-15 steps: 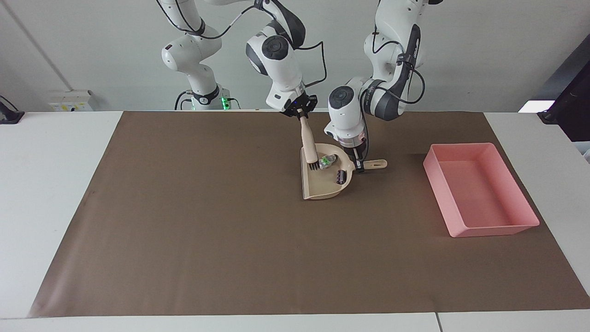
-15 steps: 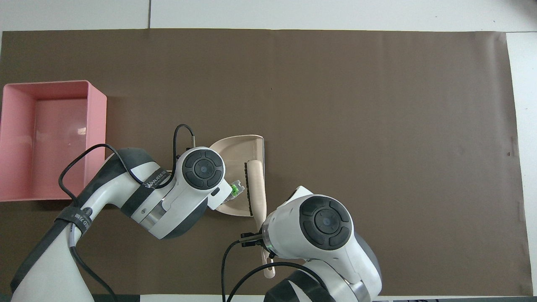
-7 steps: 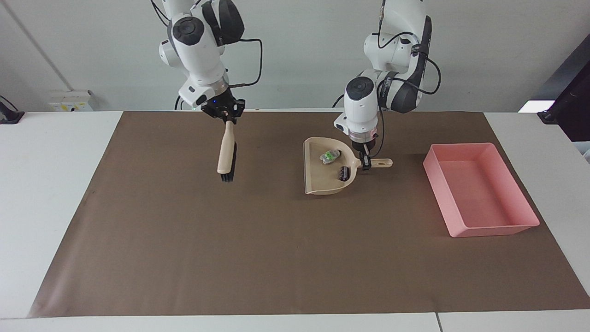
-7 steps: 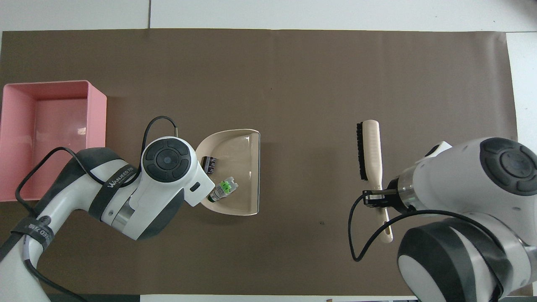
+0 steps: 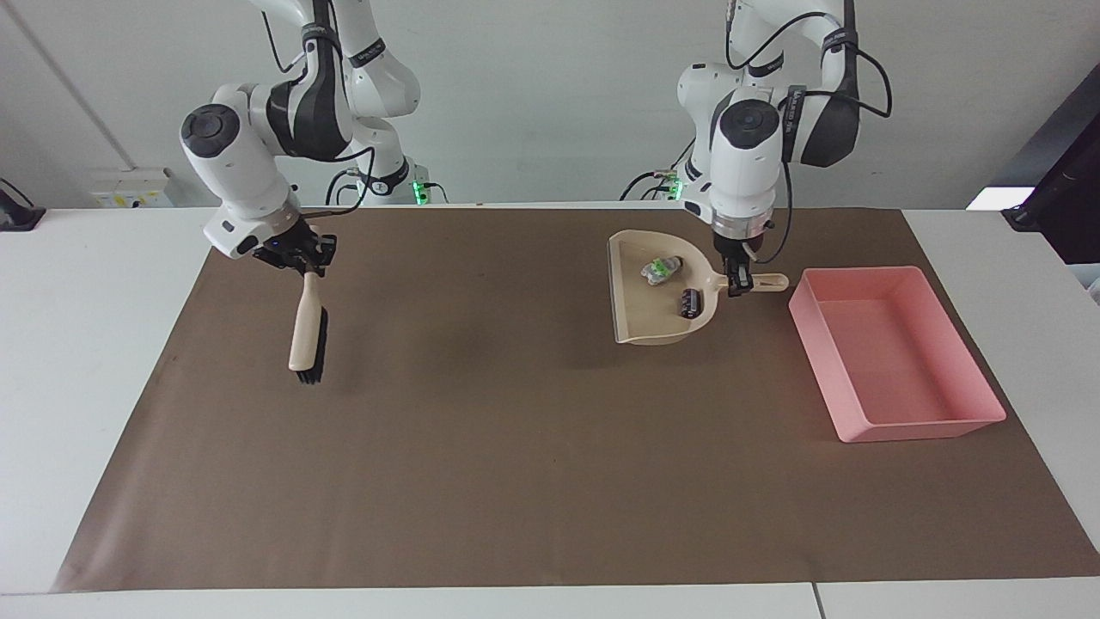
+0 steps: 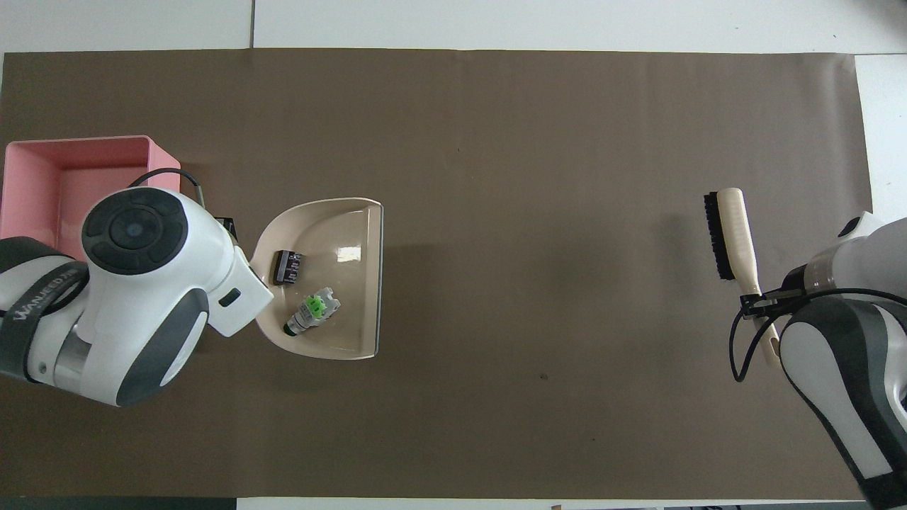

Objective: Clean e-waste and dump in bin
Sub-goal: 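Tip the dustpan over the pink bin with the left gripper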

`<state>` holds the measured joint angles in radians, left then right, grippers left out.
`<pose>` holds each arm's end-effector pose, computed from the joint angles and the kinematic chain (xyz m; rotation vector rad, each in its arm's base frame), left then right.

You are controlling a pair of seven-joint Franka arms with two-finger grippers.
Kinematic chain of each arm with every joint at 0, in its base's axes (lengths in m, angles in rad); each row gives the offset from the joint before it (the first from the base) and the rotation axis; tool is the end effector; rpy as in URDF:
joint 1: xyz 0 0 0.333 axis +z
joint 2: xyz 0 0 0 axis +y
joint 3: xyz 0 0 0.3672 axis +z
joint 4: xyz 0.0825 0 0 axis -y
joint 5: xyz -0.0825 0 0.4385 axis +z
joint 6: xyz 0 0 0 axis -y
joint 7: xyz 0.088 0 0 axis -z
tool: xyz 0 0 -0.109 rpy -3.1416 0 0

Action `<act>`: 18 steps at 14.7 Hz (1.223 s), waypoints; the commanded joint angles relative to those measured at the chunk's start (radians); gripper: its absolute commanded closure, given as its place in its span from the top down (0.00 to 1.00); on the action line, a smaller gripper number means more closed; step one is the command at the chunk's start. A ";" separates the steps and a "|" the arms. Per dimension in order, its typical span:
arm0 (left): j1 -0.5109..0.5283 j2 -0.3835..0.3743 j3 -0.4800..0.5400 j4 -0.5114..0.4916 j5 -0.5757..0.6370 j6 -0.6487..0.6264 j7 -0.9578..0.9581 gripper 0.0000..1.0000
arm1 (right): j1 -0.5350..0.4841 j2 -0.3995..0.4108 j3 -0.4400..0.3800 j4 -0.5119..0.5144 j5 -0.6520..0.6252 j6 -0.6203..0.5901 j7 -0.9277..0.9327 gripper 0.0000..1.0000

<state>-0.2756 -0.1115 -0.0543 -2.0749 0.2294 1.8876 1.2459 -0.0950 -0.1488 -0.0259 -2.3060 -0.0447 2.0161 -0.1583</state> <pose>0.5334 -0.1652 0.5021 -2.0073 2.1845 0.2471 0.5058 -0.0643 0.4142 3.1169 0.0936 -0.2258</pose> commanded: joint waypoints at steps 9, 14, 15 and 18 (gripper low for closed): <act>0.507 0.048 0.004 0.208 -0.064 -0.010 0.512 0.00 | -0.094 0.044 0.020 -0.075 -0.020 0.125 -0.004 0.01; 0.582 0.113 0.007 0.217 0.129 0.080 0.518 0.00 | -0.109 0.048 0.020 -0.081 -0.020 0.128 0.019 0.01; 0.584 0.131 0.007 0.219 0.175 0.109 0.515 0.00 | -0.108 0.048 0.020 -0.082 -0.020 0.128 0.028 0.01; 0.613 0.170 0.011 0.223 0.315 0.197 0.512 0.00 | -0.109 0.044 0.020 -0.092 -0.020 0.128 0.031 0.06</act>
<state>0.3086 0.0280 -0.0383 -1.8806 0.4674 2.0371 1.7566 -0.1868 -0.0817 -0.0217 -2.3727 -0.0467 2.1275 -0.1473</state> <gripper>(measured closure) 0.674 0.744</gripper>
